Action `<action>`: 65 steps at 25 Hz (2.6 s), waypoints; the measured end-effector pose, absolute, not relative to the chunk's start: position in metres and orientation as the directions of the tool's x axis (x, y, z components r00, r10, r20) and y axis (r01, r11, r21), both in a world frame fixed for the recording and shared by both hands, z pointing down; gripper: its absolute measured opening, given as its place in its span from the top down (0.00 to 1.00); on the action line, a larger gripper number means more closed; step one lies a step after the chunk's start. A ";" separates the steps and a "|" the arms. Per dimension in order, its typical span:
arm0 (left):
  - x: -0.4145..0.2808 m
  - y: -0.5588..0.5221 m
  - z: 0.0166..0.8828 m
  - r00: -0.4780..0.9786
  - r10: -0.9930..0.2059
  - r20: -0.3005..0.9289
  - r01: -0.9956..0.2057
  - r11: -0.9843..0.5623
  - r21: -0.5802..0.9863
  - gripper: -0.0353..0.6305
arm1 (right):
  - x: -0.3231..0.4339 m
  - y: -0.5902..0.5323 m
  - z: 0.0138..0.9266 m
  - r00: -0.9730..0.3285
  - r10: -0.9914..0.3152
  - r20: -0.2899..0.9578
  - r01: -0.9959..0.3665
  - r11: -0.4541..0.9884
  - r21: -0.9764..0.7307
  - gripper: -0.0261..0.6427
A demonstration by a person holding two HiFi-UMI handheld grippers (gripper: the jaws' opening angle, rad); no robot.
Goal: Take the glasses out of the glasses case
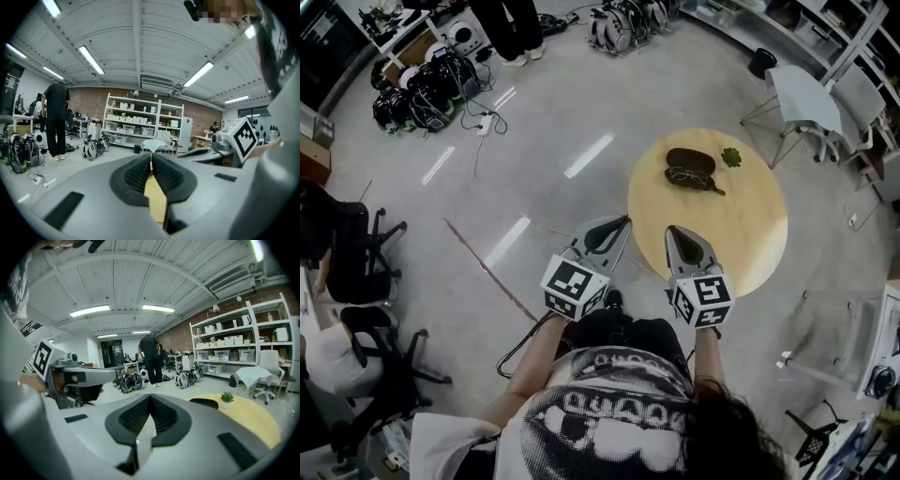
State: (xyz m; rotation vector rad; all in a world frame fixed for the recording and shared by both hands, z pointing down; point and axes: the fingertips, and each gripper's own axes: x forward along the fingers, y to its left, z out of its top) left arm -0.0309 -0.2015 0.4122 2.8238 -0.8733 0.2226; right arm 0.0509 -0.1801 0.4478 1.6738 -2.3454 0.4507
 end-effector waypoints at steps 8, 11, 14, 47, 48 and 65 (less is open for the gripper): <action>-0.033 -0.221 0.428 0.822 -0.525 0.220 -0.560 -0.815 0.148 0.92 | 0.068 -0.188 0.459 -0.265 -0.881 0.393 -0.964 0.234 -0.125 0.97; -0.026 -0.225 0.432 0.829 -0.512 0.227 -0.550 -0.821 0.155 0.92 | 0.078 -0.188 0.466 -0.249 -0.878 0.408 -0.968 0.214 -0.130 0.97; -0.012 -0.228 0.437 0.839 -0.490 0.236 -0.531 -0.832 0.160 0.92 | 0.091 -0.191 0.474 -0.227 -0.875 0.427 -0.973 0.189 -0.130 0.97; 0.127 -0.351 0.510 0.841 -0.247 0.480 -0.335 -0.936 0.105 0.92 | 0.235 -0.344 0.628 -0.167 -0.705 0.690 -0.982 0.056 -0.180 0.89; 0.131 -0.352 0.510 0.842 -0.244 0.481 -0.333 -0.937 0.108 0.92 | 0.236 -0.345 0.631 -0.170 -0.697 0.696 -0.982 0.059 -0.181 0.89; 0.148 -0.373 0.519 0.867 -0.124 0.482 -0.220 -0.964 0.147 0.92 | 0.227 -0.365 0.694 -0.130 -0.477 0.869 -0.991 0.094 -0.097 0.77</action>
